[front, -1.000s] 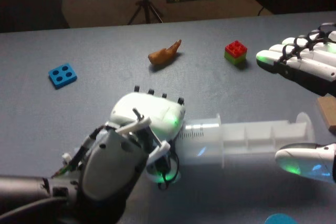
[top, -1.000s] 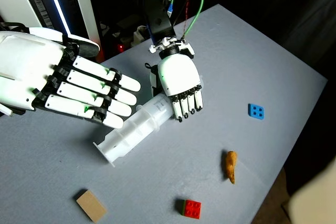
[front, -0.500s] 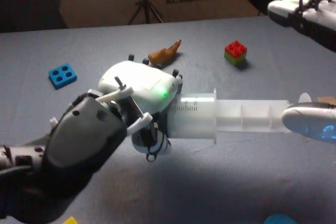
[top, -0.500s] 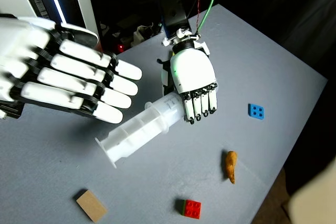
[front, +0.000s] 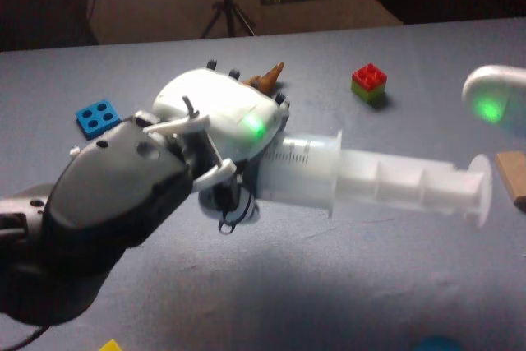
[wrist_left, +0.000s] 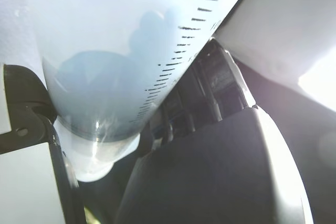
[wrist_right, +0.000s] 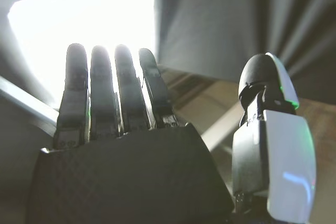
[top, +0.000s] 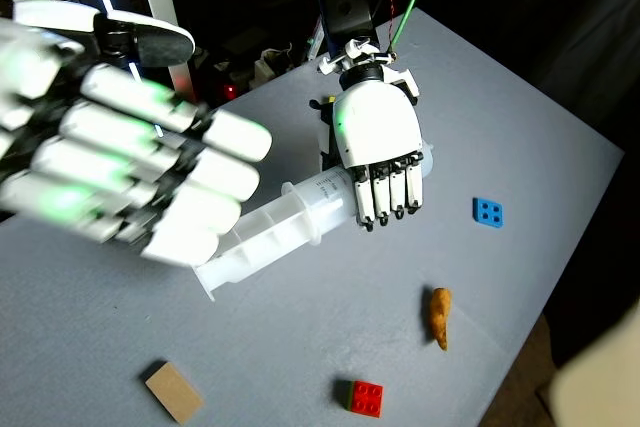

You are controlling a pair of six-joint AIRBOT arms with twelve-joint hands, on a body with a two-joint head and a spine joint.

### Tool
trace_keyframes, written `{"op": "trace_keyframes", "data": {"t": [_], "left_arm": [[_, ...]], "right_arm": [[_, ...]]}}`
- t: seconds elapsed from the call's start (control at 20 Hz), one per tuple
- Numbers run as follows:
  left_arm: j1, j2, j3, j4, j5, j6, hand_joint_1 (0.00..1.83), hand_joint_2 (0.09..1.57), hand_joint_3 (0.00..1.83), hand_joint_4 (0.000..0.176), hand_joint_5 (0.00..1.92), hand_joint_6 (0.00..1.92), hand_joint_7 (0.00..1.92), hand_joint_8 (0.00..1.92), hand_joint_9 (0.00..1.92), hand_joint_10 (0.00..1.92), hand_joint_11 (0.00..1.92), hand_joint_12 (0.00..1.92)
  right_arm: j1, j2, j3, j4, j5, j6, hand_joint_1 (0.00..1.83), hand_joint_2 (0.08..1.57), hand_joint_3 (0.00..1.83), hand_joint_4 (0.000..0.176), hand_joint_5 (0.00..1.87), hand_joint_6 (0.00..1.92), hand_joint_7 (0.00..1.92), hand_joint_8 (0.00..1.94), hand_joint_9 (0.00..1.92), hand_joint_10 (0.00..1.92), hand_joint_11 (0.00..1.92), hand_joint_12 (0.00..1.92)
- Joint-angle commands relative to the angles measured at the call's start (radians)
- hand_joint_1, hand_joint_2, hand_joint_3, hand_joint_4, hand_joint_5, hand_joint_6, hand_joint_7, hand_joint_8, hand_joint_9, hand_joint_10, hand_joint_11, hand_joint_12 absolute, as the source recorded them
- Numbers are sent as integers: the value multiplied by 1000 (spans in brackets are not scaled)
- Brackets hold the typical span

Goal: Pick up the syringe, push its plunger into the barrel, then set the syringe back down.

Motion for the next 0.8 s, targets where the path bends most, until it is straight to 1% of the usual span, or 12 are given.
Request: {"op": "trace_keyframes", "data": {"t": [0.0,0.05,0.1,0.15,0.2,0.35,0.4,0.5,0.6,0.65,0.7,0.75], "left_arm": [[-22,10,2,69,-44,1,1350,1195,0,0,826,1128,786,1318,737,1479,550,1524],[-37,14,3,64,-41,6,1343,1191,0,0,846,1080,801,1306,751,1488,541,1545],[-51,15,5,31,-41,35,1345,1185,0,0,853,1049,819,1296,761,1482,528,1548],[-64,19,7,20,-41,42,1347,1178,0,0,861,1034,835,1271,779,1464,555,1545],[-74,25,8,19,-41,42,1351,1188,3,0,846,1073,791,1324,752,1473,560,1532],[-98,40,7,11,-33,55,1353,1187,0,0,852,1088,787,1314,758,1454,579,1518],[-109,44,6,-9,-26,79,1347,1179,0,0,861,1049,825,1272,783,1451,571,1536],[-123,53,4,-25,-10,114,1347,1177,0,0,846,1042,847,1251,787,1469,550,1619],[-138,60,2,-26,-9,113,1346,1176,0,0,867,1031,830,1259,789,1462,562,1592],[-147,63,1,-33,-9,113,1346,1174,0,0,873,1027,827,1256,796,1452,579,1556],[-150,65,0,-43,-13,113,1352,1183,2,0,840,1084,803,1281,781,1455,590,1536],[-153,69,-3,-57,-25,113,1346,1177,0,0,850,1058,831,1244,800,1448,568,1527]], "right_arm": [[1,-6,-16,25,179,-15,110,1055,1,0,142,3,167,1,162,1,0,532],[-30,-27,-52,113,272,-17,117,1053,0,0,144,2,167,0,157,1,0,516],[-64,-43,-75,143,360,-15,122,1050,0,0,141,1,166,0,154,0,0,512],[-97,-67,-89,144,447,-10,132,1049,0,0,156,4,176,2,163,2,0,526],[-109,-92,-92,145,505,-9,130,1052,0,0,160,5,180,3,164,3,0,528],[-114,-146,-97,191,580,4,136,1047,0,0,160,2,190,3,176,4,0,555],[-114,-152,-107,210,589,11,143,1042,0,0,160,1,190,3,175,4,0,555],[-115,-160,-116,217,604,19,164,1036,0,0,177,5,209,5,190,6,0,578],[-114,-190,-116,230,646,32,143,1043,0,0,173,1,199,1,181,1,0,561],[-115,-208,-113,238,658,55,130,1047,1,0,157,0,184,0,171,0,0,541],[-115,-221,-110,246,665,71,122,1051,2,0,146,0,171,0,160,0,0,514],[-117,-238,-107,256,667,106,131,1052,2,0,144,0,168,0,158,0,0,509]]}}
